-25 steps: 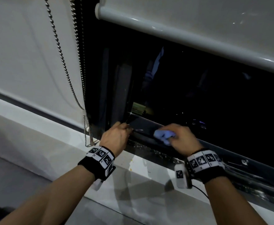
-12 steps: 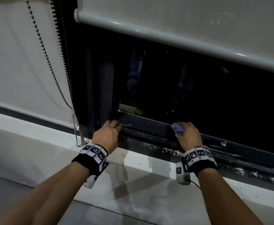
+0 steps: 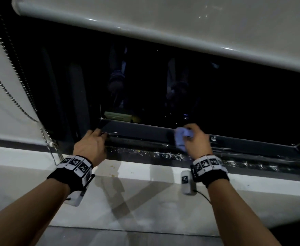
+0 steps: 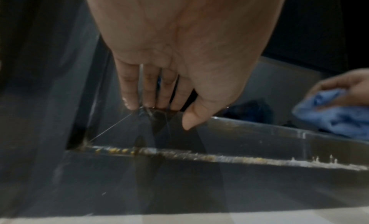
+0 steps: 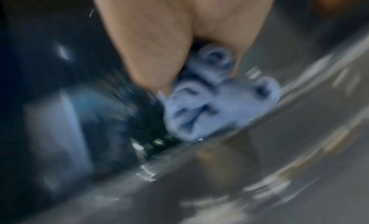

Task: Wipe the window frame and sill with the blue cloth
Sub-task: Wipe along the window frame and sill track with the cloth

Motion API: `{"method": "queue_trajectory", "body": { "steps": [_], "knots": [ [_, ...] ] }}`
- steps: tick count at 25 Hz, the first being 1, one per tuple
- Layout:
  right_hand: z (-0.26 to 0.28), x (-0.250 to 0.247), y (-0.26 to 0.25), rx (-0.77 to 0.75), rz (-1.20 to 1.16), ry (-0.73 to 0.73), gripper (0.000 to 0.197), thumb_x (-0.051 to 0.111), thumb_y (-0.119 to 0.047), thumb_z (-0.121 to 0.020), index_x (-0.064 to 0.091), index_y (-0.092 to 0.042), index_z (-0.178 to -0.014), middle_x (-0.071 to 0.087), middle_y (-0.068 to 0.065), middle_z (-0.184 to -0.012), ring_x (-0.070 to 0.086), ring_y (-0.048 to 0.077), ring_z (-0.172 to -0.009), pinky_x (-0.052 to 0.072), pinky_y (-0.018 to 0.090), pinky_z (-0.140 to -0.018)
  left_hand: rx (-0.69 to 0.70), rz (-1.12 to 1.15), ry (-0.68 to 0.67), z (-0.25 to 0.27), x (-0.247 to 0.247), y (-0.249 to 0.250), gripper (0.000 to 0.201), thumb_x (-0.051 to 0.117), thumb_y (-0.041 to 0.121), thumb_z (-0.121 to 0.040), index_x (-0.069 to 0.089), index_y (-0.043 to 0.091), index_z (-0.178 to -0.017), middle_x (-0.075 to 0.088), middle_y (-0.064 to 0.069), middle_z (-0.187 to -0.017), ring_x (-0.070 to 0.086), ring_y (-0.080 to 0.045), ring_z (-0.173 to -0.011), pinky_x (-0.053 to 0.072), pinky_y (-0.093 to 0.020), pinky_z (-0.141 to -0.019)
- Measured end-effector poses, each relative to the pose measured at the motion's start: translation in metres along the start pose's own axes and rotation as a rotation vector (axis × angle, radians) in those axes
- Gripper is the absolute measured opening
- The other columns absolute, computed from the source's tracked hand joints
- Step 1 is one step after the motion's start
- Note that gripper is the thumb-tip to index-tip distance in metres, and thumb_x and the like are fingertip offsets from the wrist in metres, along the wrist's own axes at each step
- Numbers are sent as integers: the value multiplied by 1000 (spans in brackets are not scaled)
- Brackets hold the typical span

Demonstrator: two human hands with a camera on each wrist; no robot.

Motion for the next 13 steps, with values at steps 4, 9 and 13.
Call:
{"method": "queue_trajectory", "body": {
  "steps": [4,9,13],
  "knots": [
    [-8,6,25,-62,522,30,30,63,-9,-80,63,-8,-111,65,20,-107,59,40,-97,47,41,-77,20,17,-12,2,2,22,49,54,28,-86,50,32,-135,49,1,-129,43,-25,-126,53,-45,-88],
    [27,68,-30,-367,189,-237,52,57,3,-75,65,-18,-122,65,6,-122,56,30,-107,44,36,-96,-26,13,25,2,9,33,47,54,29,-86,53,32,-133,49,2,-132,39,-25,-130,53,-48,-91],
    [28,41,-31,-445,-177,-293,37,56,-2,-79,73,-15,-109,68,3,-111,61,18,-103,46,28,-96,-50,50,15,9,16,32,61,54,26,-88,40,31,-147,40,6,-148,38,-26,-135,49,-47,-99]
  ]
}}
Point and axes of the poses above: each hand's wrist, its own z-axis away from the middle knuckle, its own x-axis out of the palm, y = z × x, the point moved 5 cm from there along -z, towards the middle knuckle
